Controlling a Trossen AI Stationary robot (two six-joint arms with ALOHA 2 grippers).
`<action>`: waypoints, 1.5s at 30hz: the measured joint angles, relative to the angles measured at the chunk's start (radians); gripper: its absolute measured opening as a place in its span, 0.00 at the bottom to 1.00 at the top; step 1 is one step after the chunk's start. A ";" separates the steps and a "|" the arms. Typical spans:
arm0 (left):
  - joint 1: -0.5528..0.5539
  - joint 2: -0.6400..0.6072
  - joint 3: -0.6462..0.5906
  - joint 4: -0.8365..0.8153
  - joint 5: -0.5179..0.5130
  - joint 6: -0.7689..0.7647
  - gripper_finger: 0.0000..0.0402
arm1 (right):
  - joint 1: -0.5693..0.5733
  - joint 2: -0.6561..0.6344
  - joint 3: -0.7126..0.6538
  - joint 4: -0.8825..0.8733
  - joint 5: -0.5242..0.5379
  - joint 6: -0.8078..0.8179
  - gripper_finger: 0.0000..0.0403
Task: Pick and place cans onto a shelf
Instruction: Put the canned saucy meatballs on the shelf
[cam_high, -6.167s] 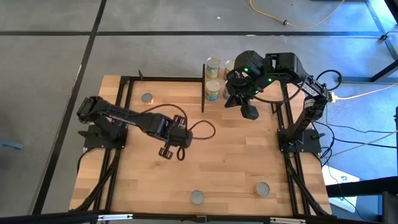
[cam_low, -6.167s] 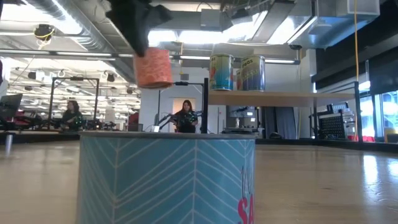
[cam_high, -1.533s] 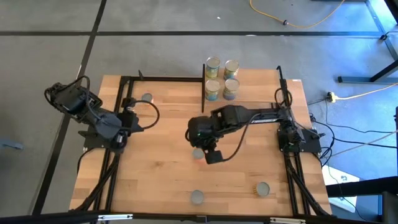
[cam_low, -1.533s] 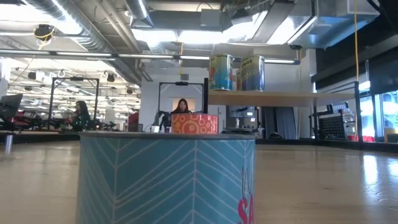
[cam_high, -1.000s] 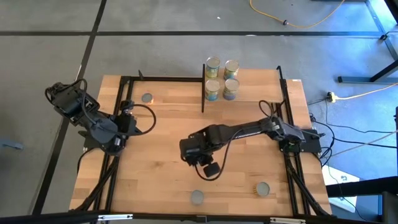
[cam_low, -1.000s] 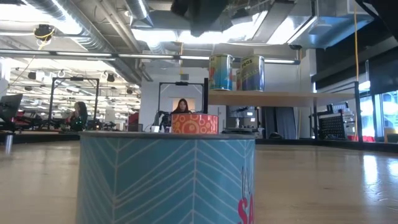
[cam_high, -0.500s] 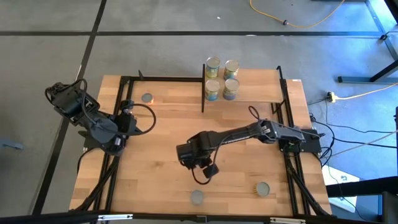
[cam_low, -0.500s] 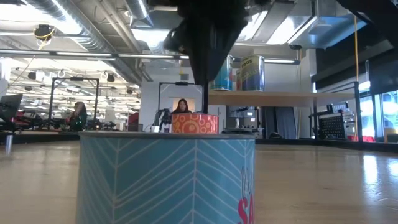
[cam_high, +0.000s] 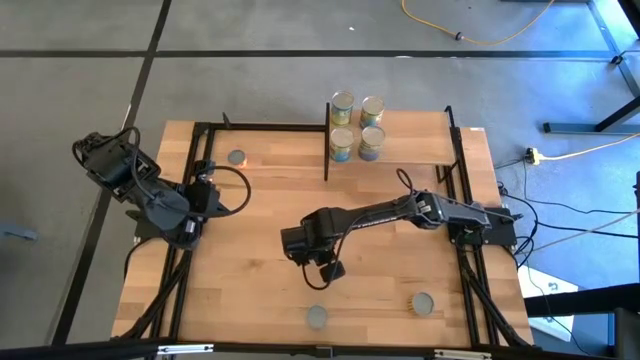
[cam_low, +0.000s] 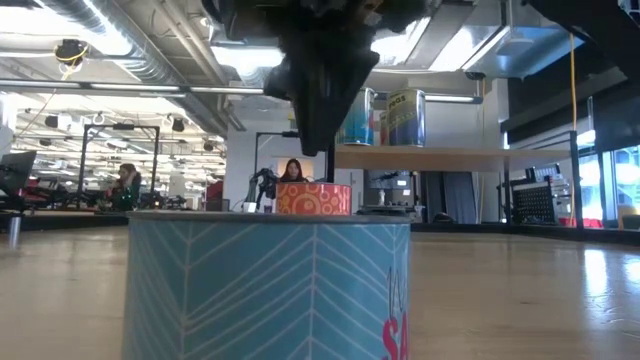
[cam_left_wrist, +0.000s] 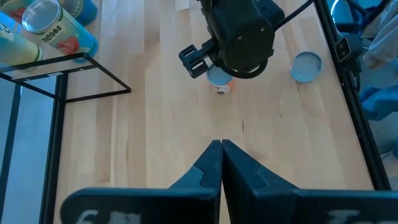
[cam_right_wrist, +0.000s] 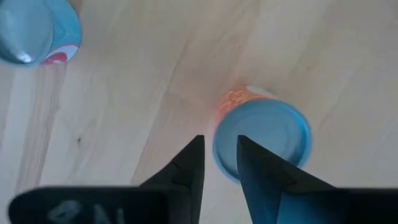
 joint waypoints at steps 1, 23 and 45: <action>0.000 0.000 0.000 0.000 0.000 0.000 0.00 | -0.002 0.000 0.000 0.007 -0.003 0.009 0.24; 0.000 0.000 0.000 0.000 0.000 0.000 0.00 | -0.008 0.032 0.000 0.044 -0.068 0.161 0.24; 0.000 0.000 0.000 0.000 0.000 0.001 0.00 | -0.008 0.040 -0.009 0.044 -0.005 0.185 0.24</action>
